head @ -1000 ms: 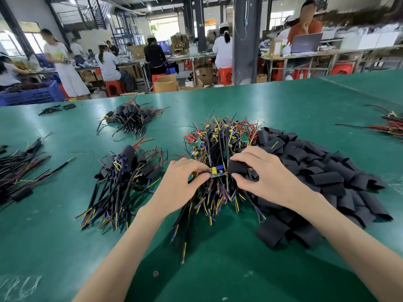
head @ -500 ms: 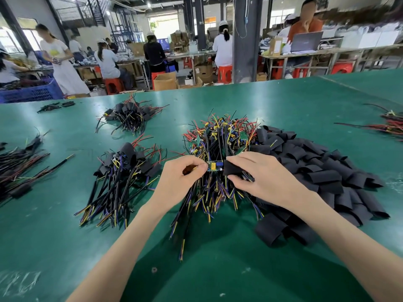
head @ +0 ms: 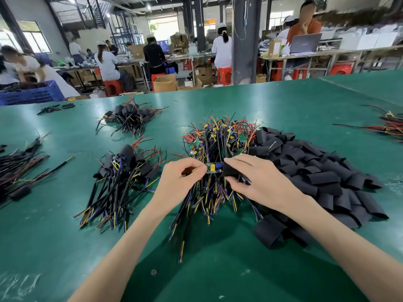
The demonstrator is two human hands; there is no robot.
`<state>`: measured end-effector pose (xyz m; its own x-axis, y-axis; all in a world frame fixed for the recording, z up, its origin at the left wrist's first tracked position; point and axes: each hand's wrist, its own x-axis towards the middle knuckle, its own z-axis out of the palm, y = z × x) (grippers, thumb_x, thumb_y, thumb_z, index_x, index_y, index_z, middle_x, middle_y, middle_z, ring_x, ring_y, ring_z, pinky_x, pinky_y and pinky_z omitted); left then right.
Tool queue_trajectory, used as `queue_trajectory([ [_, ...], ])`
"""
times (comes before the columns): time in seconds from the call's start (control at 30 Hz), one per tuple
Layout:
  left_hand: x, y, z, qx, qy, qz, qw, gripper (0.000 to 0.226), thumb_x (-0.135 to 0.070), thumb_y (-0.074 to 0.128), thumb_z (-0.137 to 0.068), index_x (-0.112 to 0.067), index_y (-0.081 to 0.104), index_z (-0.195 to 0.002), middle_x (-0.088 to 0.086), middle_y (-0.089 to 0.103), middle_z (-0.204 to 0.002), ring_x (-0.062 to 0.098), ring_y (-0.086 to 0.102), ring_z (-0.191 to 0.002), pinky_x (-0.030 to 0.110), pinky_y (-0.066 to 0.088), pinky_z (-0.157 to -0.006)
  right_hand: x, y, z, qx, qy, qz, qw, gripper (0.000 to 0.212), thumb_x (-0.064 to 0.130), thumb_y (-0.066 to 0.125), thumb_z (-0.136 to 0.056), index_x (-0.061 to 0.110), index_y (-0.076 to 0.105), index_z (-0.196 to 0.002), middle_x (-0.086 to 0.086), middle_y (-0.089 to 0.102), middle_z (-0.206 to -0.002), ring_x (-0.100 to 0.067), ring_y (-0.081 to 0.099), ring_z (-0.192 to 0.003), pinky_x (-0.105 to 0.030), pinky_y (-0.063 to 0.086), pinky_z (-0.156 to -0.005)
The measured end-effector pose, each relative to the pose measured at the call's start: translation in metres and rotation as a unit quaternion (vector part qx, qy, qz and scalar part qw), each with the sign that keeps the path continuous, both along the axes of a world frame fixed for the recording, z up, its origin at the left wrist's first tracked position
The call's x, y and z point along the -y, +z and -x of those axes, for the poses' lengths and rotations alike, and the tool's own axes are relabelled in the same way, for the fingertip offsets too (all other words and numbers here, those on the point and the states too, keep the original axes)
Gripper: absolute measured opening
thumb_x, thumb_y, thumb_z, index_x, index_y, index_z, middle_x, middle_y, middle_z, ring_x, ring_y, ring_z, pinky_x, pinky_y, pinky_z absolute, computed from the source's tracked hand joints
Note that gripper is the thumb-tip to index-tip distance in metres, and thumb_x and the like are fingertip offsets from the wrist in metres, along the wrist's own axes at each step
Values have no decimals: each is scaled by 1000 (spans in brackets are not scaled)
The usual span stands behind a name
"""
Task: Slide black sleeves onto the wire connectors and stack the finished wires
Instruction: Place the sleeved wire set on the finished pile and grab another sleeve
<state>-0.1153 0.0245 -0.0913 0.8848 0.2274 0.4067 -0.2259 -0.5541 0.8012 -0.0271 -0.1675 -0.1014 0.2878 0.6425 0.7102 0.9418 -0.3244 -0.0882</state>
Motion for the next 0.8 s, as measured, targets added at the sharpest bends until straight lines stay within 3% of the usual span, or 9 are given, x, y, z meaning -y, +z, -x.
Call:
queue_trajectory([
  [0.17,2,2,2,18,-13,-46,999,15,-4,67,-85,-15,68,-76,-7,63,-70,-1,50,-62,12,39,-63,1,6,0,-57,36,-13,998,34,11,74,-74,1,68,-106,-7,69,-95,-22,65,-79,-36,54,-72],
  [0.33,1,3,2,15,-25,-63,998,14,-6,68,-84,-17,69,-76,-5,66,-72,1,53,-66,13,40,-65,2,9,1,-80,53,-3,995,34,7,76,-74,0,69,-107,-6,68,-97,-21,65,-83,-34,50,-79],
  [0.57,2,1,1,-13,-21,-51,998,20,-12,68,-86,-25,67,-71,-20,59,-59,-2,47,-58,10,35,-60,-1,4,2,11,24,21,999,35,14,74,-76,1,66,-107,-8,66,-98,-24,63,-87,-33,49,-80],
  [0.8,9,-3,1,-9,-10,-72,997,13,-12,68,-85,-20,69,-76,-14,63,-66,-1,51,-61,12,39,-62,-4,3,5,30,30,25,999,35,9,78,-72,-3,67,-103,-12,66,-93,-27,65,-82,-35,56,-72],
])
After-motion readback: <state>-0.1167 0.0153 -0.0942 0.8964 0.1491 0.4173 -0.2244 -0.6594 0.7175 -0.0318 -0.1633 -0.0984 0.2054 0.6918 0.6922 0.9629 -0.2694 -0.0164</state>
